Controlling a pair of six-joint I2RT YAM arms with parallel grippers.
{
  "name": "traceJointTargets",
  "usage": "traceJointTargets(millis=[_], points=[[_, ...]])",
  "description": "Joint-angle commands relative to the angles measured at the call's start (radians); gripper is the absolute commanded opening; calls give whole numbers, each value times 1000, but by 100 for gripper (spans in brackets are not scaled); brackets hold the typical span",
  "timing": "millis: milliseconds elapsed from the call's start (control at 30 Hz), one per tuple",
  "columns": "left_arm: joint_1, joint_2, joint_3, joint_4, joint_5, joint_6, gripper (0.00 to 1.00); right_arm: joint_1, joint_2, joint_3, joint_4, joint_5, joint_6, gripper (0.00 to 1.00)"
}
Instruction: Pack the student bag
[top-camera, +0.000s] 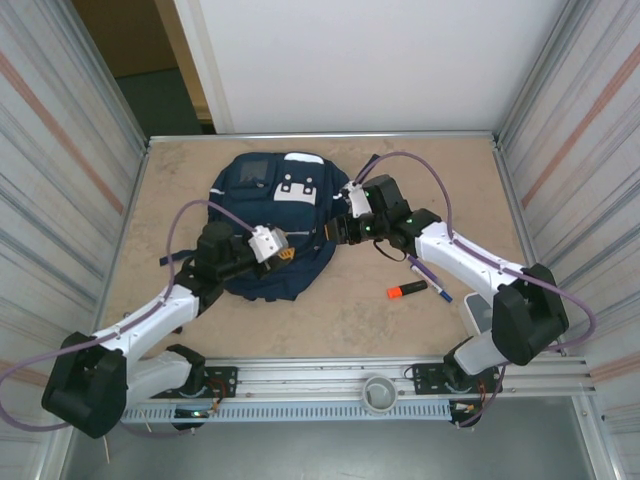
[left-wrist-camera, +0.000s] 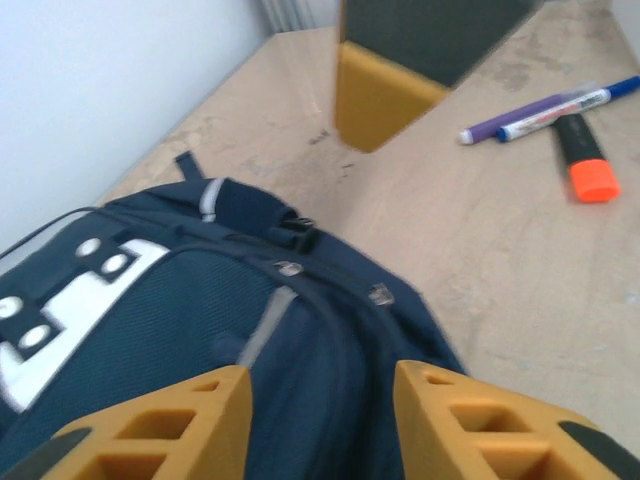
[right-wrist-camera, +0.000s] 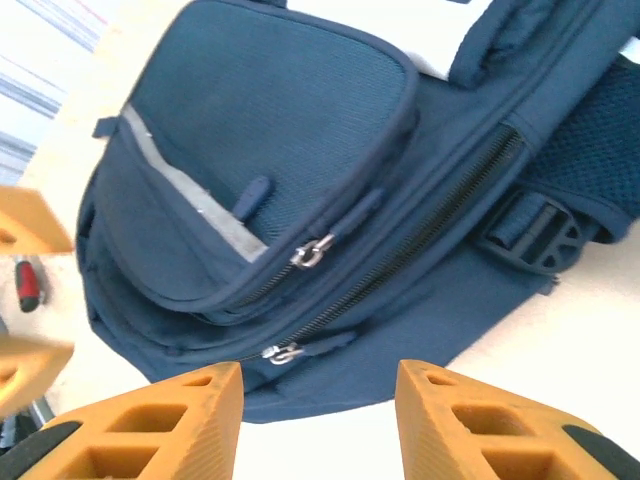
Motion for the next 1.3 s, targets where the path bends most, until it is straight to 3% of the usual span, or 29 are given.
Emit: traceJointTargets(millis=[0,200,433,500,633,867,1267], points=[[-74,-3,40,-99,-103,98,53,-33,-5,-2,-26,41,-19,44],[-116,93,86,-159,-256,180,59,-57,-26,-32,-6,29,2,49],[-118,202,153,-204,-244,218,57,-59,-34,-49,0,43,7,52],[-118,226,162,-194,-262,217,48,-61,-34,-50,-1,37,7,53],[-112,223,168,-173,-275,199,19,-58,-30,-50,-3,24,-17,53],[68,88,97,9,148,-37,5,-8,-58,-88,78,-3,-169,57],[134,70,71,87,274,-109,3,62,70,-4,148,-144,-336,60]])
